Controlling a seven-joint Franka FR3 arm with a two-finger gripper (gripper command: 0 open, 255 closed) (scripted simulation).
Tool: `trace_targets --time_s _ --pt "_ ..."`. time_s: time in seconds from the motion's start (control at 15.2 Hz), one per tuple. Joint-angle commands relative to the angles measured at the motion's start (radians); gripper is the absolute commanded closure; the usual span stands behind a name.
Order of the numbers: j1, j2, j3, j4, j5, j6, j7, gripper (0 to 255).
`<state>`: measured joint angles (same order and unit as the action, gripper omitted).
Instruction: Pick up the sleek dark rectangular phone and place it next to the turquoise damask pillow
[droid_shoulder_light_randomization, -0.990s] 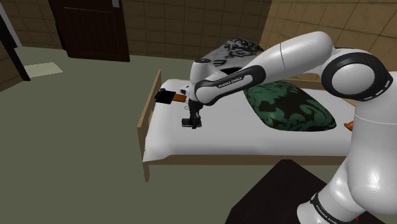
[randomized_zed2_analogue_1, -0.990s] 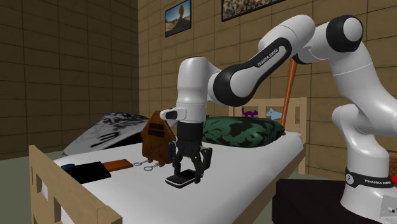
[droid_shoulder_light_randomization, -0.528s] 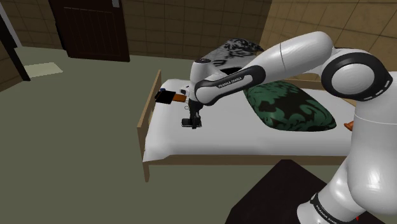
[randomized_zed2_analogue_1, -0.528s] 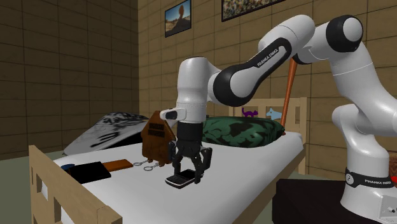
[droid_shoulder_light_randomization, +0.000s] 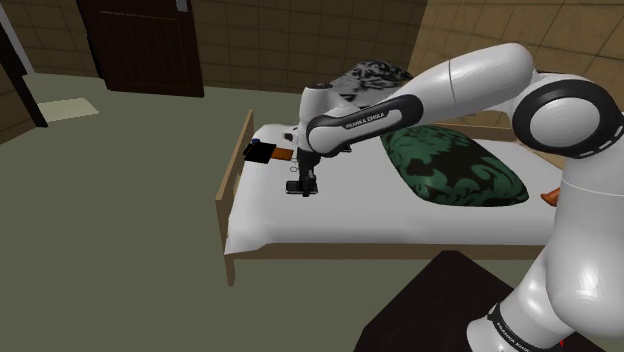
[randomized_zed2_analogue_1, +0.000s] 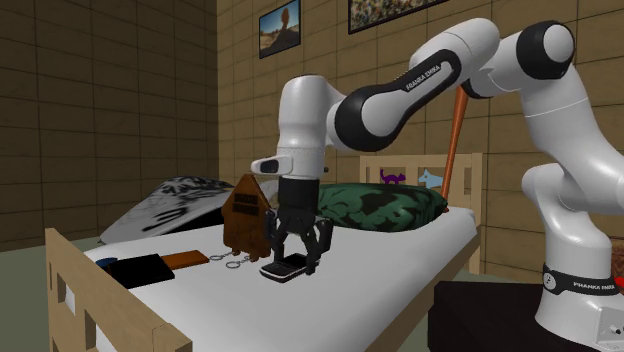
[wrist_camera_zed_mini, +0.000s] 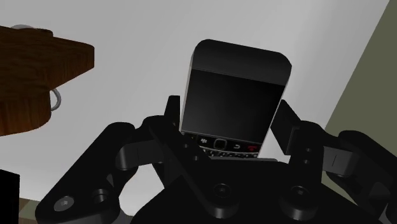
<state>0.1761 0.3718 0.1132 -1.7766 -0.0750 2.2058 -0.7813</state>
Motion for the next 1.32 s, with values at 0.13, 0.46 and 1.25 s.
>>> trace_targets --time_s 0.13,0.46,1.25 --pt "-0.001 -0.024 0.002 0.023 0.005 -0.047 -0.004 255" --pt "-0.002 -0.048 0.004 0.057 0.009 -0.105 -0.008 255" --pt "-0.002 -0.086 0.007 0.166 0.017 -0.252 -0.015 255"
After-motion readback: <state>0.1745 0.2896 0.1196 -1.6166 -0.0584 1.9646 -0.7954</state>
